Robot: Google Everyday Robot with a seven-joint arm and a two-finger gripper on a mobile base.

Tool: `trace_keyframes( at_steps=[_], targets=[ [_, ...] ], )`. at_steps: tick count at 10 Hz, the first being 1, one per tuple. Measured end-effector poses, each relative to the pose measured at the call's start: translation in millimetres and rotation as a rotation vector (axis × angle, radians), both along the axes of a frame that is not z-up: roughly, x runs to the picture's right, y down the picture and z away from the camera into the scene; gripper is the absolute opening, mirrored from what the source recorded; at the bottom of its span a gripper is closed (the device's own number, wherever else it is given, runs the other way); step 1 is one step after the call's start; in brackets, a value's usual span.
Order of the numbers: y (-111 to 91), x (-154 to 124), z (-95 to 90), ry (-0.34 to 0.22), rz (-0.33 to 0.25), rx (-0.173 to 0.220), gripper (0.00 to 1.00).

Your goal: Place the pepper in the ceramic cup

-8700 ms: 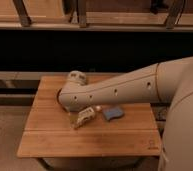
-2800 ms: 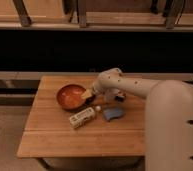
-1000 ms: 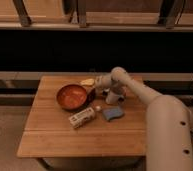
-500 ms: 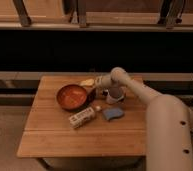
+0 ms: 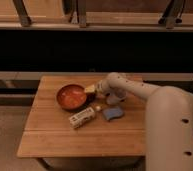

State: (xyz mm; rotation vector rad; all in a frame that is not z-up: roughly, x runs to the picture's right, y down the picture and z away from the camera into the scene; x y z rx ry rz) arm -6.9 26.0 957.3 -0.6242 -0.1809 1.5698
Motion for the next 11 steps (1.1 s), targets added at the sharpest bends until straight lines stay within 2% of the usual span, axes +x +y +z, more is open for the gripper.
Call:
trace_keyframes(
  at_steps=[3,6,8,11],
  targets=[
    [-4.3,-19.5,-16.5,0.038,-0.013,0.035,0.80],
    [-15.4,-24.6,-25.4,0.061,0.023,0.061,0.80],
    [-24.9,-27.4,-28.3,0.049,0.085,0.056,0.80],
    [-32.3,-33.2,-24.5,0.018,0.145,0.033,0.80]
  ],
)
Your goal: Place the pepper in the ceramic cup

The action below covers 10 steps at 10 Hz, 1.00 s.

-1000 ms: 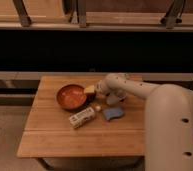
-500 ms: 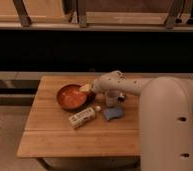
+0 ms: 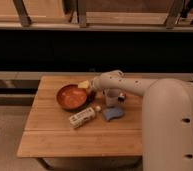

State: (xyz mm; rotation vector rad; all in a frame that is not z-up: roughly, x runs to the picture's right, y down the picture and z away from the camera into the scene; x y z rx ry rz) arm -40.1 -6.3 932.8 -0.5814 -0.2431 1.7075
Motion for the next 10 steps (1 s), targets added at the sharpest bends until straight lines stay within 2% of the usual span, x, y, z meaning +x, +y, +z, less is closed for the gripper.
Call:
trace_keyframes(
  at_steps=[2,4,5,8,9,10],
  targets=[
    [-7.0,8.7,12.3,0.010,0.040,-0.011,0.80],
    [-19.8,20.4,25.4,0.043,0.080,-0.014,0.80],
    [-24.4,23.6,29.1,0.060,0.083,-0.014,0.80],
    [-28.6,28.2,43.0,0.136,0.051,-0.044,0.80],
    [-23.9,28.0,47.7,0.159,0.032,-0.069,0.80],
    [-13.4,27.0,54.0,0.191,-0.004,-0.116,0.80]
  ],
)
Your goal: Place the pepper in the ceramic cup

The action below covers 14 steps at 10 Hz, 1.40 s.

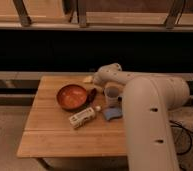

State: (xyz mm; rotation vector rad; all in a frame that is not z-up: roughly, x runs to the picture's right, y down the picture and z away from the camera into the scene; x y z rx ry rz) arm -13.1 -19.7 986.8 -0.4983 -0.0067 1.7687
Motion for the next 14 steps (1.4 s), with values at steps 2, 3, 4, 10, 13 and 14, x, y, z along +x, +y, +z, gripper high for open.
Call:
trace_keyframes(
  at_steps=[2,3,4,10,13,14],
  targets=[
    [16.8,0.8,9.0,0.045,-0.047,-0.084,0.80],
    [20.3,1.5,13.3,0.064,-0.059,-0.116,0.80],
    [21.4,4.0,17.1,0.081,-0.057,-0.144,0.80],
    [-16.7,36.1,24.3,0.148,0.028,-0.110,0.80],
    [14.8,29.6,29.8,0.134,0.003,-0.189,0.80],
    [24.6,30.5,33.6,0.135,-0.007,-0.212,0.80]
  ],
)
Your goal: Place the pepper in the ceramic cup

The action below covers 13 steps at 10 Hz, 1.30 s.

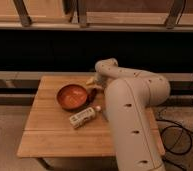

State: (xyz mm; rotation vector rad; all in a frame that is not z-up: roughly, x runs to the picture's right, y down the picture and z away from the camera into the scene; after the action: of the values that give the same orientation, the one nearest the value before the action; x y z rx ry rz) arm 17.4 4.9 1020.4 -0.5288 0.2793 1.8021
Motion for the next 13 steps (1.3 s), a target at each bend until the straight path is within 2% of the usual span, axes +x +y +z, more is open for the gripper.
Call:
trace_keyframes(
  at_steps=[1,3,4,7,9,12,13],
  targets=[
    [5.3,-1.7,3.3,-0.005,-0.009,-0.012,0.80],
    [21.0,-1.3,12.2,0.002,-0.020,-0.061,0.80],
    [26.7,-1.6,14.9,0.001,-0.026,-0.077,0.77],
    [33.6,-9.9,14.1,-0.030,-0.064,-0.108,0.49],
    [38.9,-14.8,7.4,-0.056,-0.107,-0.125,0.26],
    [34.2,-23.9,-7.9,-0.104,-0.131,-0.106,0.01],
    [31.1,-25.8,-13.9,-0.118,-0.145,-0.093,0.00]
  ],
)
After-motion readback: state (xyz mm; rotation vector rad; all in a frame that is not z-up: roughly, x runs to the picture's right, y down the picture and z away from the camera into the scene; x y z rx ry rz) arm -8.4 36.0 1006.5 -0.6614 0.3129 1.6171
